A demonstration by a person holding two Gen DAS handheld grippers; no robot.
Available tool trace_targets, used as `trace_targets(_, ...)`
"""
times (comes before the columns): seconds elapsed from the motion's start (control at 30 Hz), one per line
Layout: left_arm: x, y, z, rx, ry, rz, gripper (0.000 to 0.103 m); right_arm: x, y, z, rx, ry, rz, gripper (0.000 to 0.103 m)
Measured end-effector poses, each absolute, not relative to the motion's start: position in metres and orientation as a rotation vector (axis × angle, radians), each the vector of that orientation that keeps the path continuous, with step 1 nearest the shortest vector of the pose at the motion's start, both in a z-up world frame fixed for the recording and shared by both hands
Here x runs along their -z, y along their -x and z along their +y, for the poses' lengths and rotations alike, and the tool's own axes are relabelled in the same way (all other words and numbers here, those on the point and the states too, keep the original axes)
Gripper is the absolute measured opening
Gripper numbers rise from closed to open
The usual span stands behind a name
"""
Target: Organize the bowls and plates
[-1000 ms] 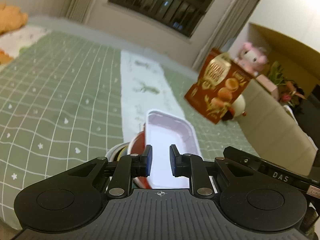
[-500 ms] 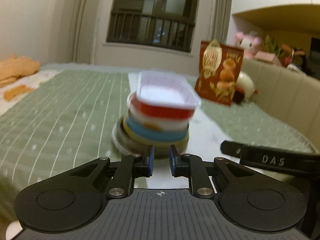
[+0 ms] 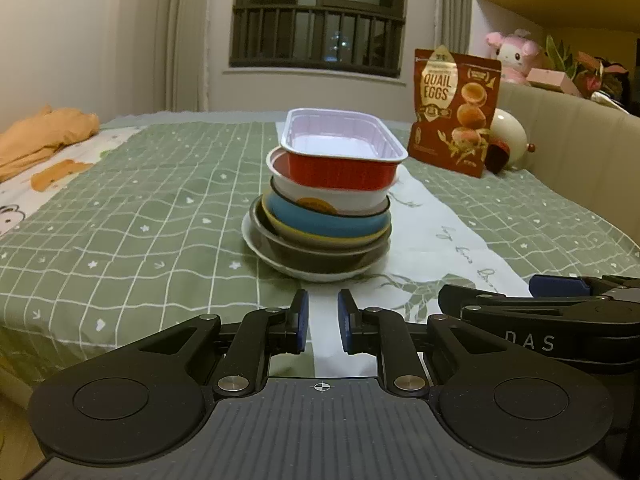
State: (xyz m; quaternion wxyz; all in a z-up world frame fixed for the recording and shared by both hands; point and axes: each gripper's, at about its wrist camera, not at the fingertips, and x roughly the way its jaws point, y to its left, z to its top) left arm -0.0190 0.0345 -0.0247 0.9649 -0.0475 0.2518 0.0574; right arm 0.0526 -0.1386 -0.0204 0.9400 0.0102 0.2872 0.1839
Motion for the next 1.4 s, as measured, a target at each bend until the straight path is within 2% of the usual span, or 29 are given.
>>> trace_targets(1.4, 0.0231, 0.0234, 0.0319, -0.115, 0.104, 0.535, 0.019, 0.0258, -0.0514, -0.1382, -0.376, -0.033, 0.619, 0.093)
